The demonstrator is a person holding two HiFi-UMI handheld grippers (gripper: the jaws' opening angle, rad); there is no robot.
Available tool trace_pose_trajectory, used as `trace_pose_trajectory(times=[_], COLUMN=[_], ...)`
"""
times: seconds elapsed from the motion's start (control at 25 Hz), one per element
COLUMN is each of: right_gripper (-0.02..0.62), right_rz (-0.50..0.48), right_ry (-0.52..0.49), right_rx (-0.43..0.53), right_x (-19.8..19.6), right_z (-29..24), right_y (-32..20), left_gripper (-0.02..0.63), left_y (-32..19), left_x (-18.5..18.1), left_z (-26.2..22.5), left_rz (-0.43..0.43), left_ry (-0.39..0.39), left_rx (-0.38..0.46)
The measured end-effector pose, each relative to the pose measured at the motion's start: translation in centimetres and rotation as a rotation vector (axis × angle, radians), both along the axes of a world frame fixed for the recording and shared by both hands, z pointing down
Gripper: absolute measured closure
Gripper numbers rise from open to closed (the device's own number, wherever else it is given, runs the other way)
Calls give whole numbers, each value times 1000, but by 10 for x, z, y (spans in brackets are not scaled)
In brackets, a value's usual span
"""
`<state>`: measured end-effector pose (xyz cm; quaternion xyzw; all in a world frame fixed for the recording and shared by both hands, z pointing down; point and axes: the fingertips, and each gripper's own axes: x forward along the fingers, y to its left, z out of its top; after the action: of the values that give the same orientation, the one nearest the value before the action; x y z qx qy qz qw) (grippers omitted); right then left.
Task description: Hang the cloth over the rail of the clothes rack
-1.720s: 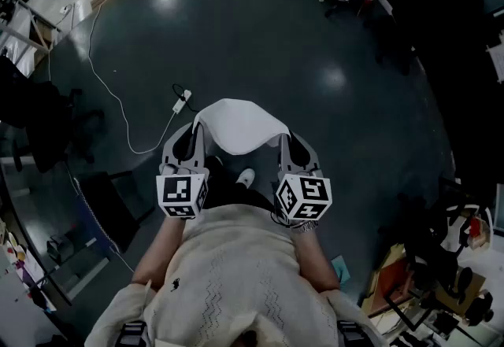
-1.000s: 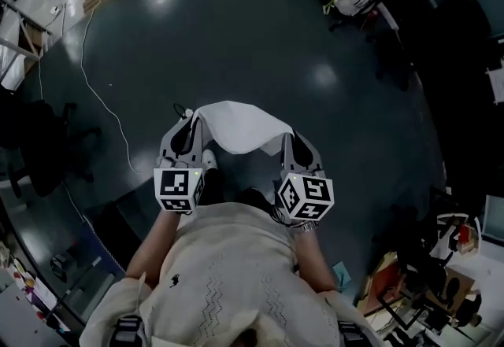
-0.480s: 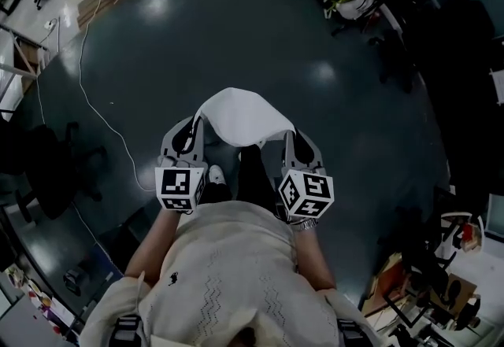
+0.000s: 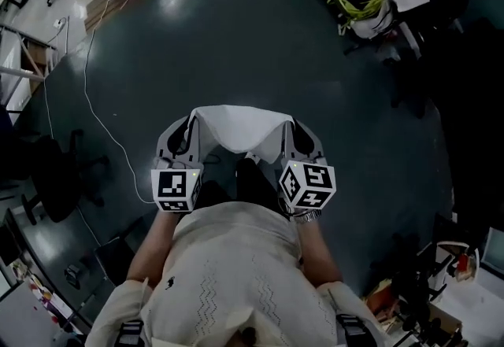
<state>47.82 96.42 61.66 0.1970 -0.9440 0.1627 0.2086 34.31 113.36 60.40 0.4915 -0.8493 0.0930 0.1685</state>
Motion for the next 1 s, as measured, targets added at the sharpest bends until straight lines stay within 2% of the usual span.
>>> trace_pose_trajectory(times=[0.16, 0.28, 0.56, 0.84, 1.0], right_gripper=[572, 572, 572, 572, 572], right_rz=[-39, -65, -90, 13, 106], right_ry=[-31, -24, -7, 14, 6], right_rx=[10, 0, -17, -19, 1], right_x=[-37, -57, -131, -233, -289], right_z=[-15, -15, -7, 3, -12], right_y=[-58, -73, -89, -141, -165], left_gripper=[581, 581, 581, 581, 581], left_y=[-39, -59, -100, -171, -211], left_x=[-27, -41, -112, -235, -314], left_z=[-6, -4, -12, 12, -3], left_rz=[-72, -108, -62, 35, 111], left_ry=[-2, 21, 4, 41, 34], left_rx=[6, 3, 42, 31, 45])
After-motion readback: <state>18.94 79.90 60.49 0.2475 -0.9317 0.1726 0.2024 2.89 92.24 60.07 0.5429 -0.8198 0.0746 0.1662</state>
